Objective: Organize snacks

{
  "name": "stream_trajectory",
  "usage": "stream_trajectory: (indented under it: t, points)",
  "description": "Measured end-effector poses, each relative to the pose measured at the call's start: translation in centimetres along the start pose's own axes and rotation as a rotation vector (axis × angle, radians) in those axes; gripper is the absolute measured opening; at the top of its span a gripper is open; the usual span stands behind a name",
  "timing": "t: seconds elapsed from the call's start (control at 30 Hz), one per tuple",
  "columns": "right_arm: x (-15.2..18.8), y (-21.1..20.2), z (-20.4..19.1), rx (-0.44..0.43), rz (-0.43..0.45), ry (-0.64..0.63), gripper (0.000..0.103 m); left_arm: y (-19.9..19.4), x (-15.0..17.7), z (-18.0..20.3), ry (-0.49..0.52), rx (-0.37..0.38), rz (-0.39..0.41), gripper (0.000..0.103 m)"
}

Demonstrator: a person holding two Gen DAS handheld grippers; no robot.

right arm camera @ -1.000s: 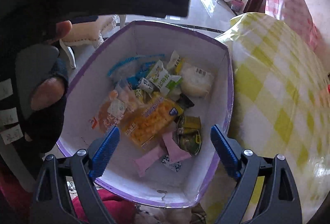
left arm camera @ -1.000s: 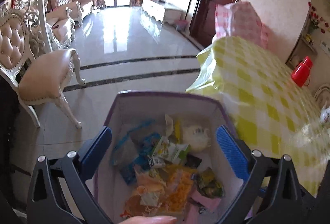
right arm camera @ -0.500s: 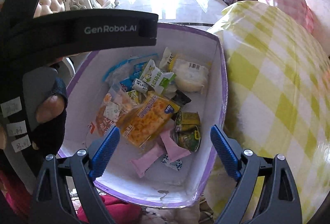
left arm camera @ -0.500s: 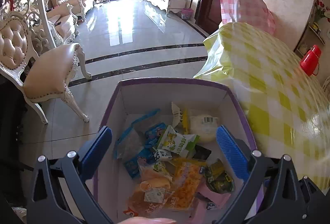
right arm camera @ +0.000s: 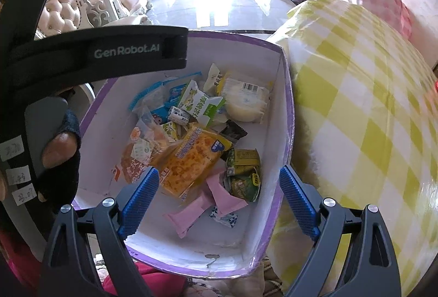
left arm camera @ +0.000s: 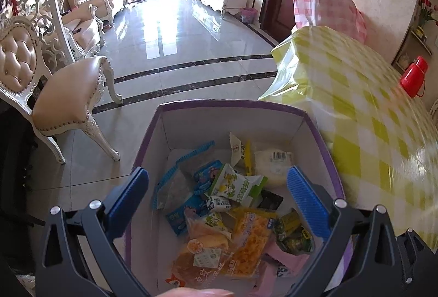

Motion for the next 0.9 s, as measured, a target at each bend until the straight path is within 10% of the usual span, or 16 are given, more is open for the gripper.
stream_trajectory:
  t: [0.9]
  points:
    - [-0.05,0.40,0.80,0.008,-0.003,0.028,0.087,0.61,0.46,0.10,0.011,-0.005,-0.019,0.101]
Point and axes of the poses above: each gripper's, at about its wrist camera, not at the fingertips, and y roughly the way its jaws point, z to its right, x to its underside, the point moved 10 cm from there along y, roughly the way its jaws point, and after that the axes turned 15 degrees about -z, right-handed, at the moved point
